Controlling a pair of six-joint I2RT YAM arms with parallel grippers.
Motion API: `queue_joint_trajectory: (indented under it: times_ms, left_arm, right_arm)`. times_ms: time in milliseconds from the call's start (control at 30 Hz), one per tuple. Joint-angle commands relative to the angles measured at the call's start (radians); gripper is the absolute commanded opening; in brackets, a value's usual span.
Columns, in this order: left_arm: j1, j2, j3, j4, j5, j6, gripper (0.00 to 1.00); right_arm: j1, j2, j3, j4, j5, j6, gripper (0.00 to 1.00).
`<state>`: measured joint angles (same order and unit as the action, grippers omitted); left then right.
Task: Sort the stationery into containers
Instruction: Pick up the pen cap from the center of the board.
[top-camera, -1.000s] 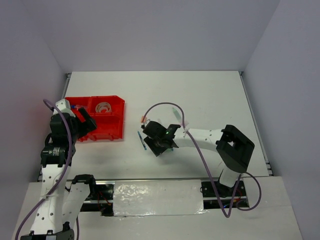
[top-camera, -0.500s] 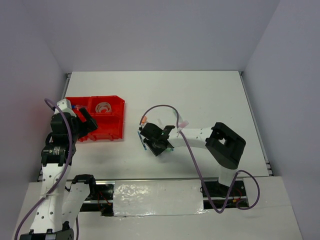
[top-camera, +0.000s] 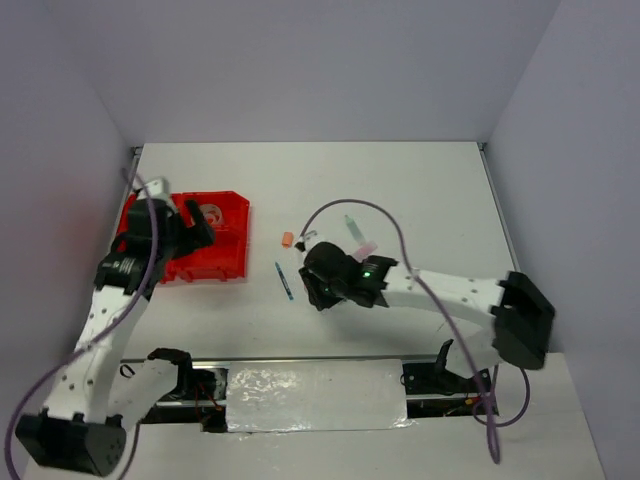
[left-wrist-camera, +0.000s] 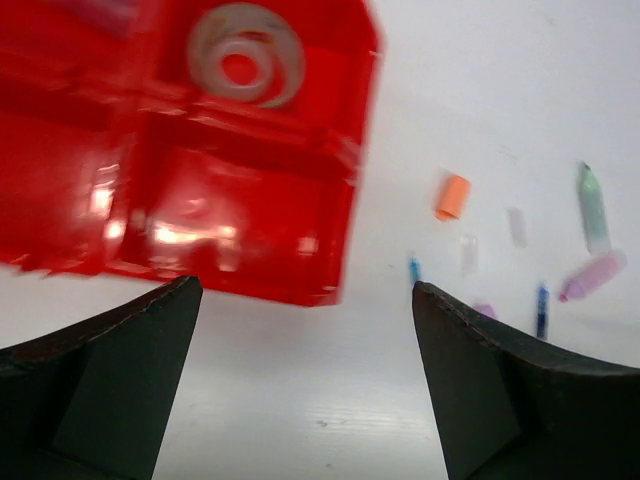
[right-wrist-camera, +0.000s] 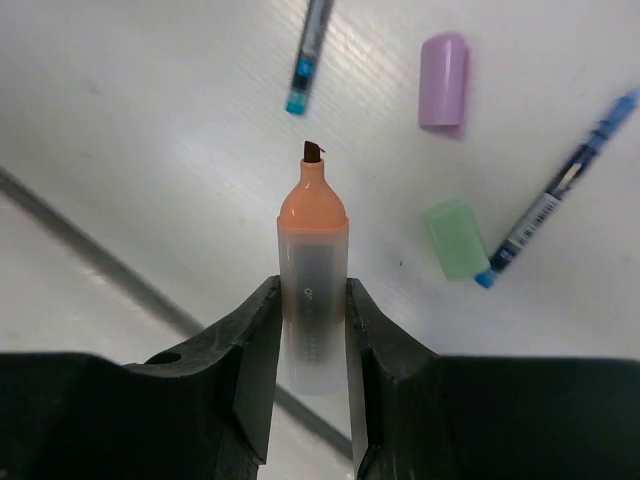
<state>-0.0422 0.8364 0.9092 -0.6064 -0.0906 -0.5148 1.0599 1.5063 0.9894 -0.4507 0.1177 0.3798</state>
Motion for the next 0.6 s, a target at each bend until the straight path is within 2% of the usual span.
queue_joint_trajectory:
  times_ms: [0,33,67,167,333,367,567]
  left_arm:
    - [-0.242,0.153,0.137,0.076,-0.131,-0.063,0.99]
    - [-0.299,0.271,0.227,0.066,-0.217,-0.067,0.99]
    - [-0.361,0.333,0.276,0.044,-0.215,-0.061,0.99]
    - [-0.369,0.562,0.433,0.042,-0.063,-0.059,0.99]
    - [-0.386,0.860,0.649,-0.013,-0.086,-0.042,0.98]
    - [-0.390,0.968,0.739,-0.070,-0.099,-0.022,0.96]
    - [-0.439,1.096,0.816,-0.110,-0.129,0.019,0.94]
  right_arm:
    - [0.003,-0.223,-0.024,-0.021,0.085,0.077,0.00]
    - [0.000,-0.291,-0.026,-0.049,0.135,0.103,0.00]
    - [-0.009,-0.322,-0.024,-0.080,0.157,0.114,0.00]
    - [-0.034,-0.425,-0.024,-0.190,0.230,0.160,0.00]
    - [-0.040,-0.593,-0.057,-0.290,0.247,0.200,0.00]
    - [-0.040,-0.654,-0.073,-0.311,0.249,0.205,0.00]
    - [-0.040,-0.725,-0.100,-0.316,0.241,0.197,0.00]
